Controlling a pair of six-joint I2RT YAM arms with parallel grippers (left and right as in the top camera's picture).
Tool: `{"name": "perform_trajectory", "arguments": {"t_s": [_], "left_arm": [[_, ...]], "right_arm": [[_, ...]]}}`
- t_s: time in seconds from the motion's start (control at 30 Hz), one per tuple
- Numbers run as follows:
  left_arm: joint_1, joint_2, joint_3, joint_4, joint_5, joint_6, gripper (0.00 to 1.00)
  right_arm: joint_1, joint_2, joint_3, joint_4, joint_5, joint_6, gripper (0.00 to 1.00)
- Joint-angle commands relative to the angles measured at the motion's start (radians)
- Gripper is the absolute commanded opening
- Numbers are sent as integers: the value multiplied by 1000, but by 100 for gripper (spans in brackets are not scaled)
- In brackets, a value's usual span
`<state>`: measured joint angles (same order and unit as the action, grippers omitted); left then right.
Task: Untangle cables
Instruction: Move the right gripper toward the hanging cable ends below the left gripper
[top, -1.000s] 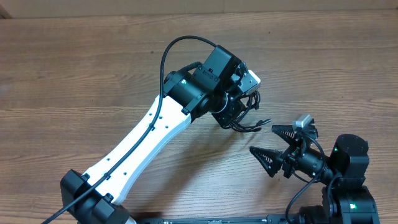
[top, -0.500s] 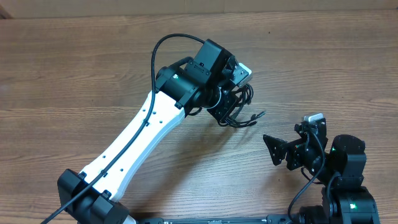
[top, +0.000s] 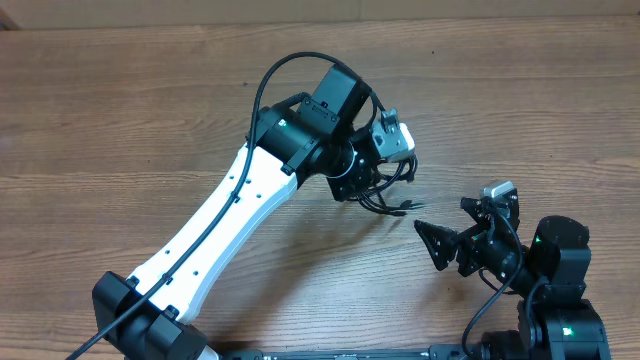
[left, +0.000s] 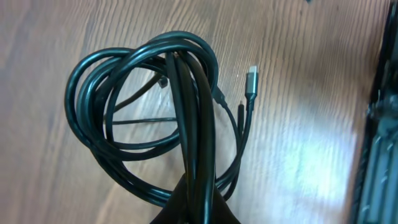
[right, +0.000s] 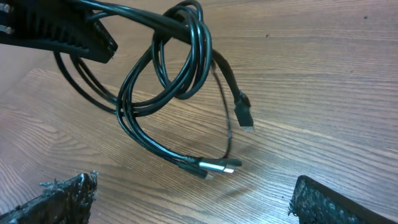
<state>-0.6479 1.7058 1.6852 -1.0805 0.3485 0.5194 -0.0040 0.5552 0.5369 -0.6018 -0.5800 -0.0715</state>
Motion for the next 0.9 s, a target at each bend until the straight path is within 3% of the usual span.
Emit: {"name": "perform_trajectory", "arguments": {"t_s": [0.0,0.17,0.27,0.6,0.87], "left_arm": [[-1,-34,34,4,-14,333,4],[5,-34,34,13,-92,676,4],[6,-34,34,37,-124,809,4],[8,-34,34,91,-67,1029,4],[8,-34,34,91,11,1136,4]], "right_arm": [[7,-2,26,6,-17,-4,100],[7,-2,26,15,-18,60,100],[7,-2,26,26,-27,134,100],[7,-2,26,62,-169,240,100],[6,-2,26,64,91,534,100]]}}
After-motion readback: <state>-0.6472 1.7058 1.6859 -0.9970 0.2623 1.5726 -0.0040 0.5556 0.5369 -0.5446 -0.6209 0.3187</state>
